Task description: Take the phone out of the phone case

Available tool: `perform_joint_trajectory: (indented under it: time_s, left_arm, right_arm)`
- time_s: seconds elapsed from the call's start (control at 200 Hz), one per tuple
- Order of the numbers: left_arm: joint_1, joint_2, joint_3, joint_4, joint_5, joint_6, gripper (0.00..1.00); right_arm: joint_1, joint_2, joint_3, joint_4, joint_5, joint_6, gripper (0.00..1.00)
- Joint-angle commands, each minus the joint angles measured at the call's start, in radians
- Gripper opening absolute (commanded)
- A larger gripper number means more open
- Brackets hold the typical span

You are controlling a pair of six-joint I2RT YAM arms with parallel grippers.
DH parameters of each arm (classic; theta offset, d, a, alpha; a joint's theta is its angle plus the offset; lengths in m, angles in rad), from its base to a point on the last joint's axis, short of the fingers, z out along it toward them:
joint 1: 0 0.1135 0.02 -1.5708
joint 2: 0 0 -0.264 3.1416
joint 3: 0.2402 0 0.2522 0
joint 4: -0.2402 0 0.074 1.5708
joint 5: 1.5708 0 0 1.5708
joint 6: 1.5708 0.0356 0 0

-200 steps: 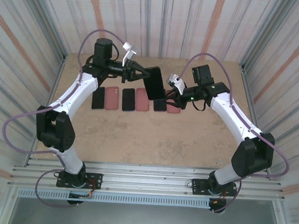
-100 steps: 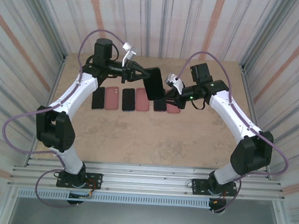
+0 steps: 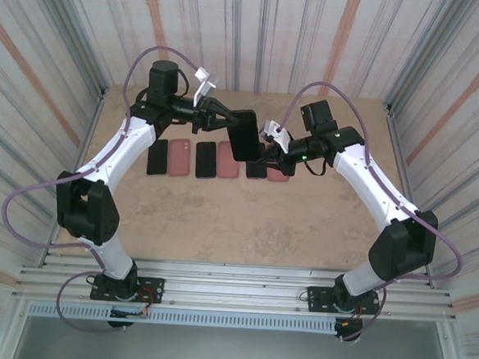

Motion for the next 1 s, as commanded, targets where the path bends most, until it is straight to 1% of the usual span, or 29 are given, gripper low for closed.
perform_joint_trajectory:
  time_s: [0.0,0.155,0.296,0.526,0.686,0.992]
  left_arm:
    - [0.007,-0.077,-0.002,0.013,0.071,-0.041,0.0]
    - [0.007,-0.08,-0.002,0.008,0.094,-0.054,0.0]
    - [0.007,-0.079,0.0,0.012,0.106,-0.067,0.0]
    - [0.006,-0.082,-0.005,0.036,0.12,-0.099,0.0]
    - [0.006,-0.077,-0.006,0.057,0.131,-0.125,0.0]
    - [0.006,-0.071,-0.003,0.086,0.132,-0.153,0.0]
  right_arm:
    - [0.017,0.0,0.025,-0.018,0.096,-0.086,0.1]
    - [0.028,-0.015,0.02,-0.001,0.151,-0.133,0.1]
    - [0.033,-0.031,0.012,0.049,0.189,-0.151,0.11]
    - [0.037,-0.044,0.007,0.107,0.21,-0.154,0.11]
    - [0.054,-0.054,-0.006,0.129,0.255,-0.19,0.11]
    - [0.065,-0.074,-0.019,0.172,0.283,-0.209,0.11]
